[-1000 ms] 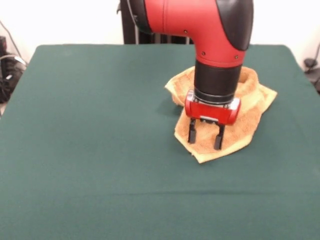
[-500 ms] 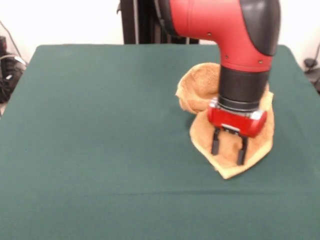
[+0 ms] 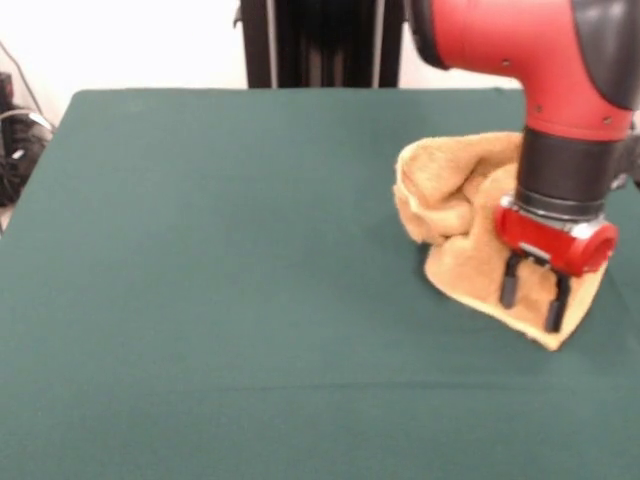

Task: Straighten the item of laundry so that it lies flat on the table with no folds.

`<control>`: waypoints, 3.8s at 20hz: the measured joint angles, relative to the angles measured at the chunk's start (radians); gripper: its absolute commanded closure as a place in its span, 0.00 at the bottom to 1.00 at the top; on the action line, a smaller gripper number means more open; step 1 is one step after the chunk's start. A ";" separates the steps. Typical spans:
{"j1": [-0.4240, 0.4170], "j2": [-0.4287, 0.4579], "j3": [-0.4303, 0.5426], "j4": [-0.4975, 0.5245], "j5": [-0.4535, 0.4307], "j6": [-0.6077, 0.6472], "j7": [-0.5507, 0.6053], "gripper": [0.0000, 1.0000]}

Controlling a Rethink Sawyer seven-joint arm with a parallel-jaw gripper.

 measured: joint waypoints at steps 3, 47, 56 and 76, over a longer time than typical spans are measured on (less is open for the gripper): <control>0.053 0.010 -0.020 0.001 0.064 0.000 0.065 0.00; -0.091 -0.103 0.006 0.092 -0.294 0.074 0.157 0.00; -0.098 -0.299 -0.054 0.241 -0.361 0.299 0.157 0.00; -0.349 -0.323 -0.029 0.400 -0.569 0.186 0.157 0.00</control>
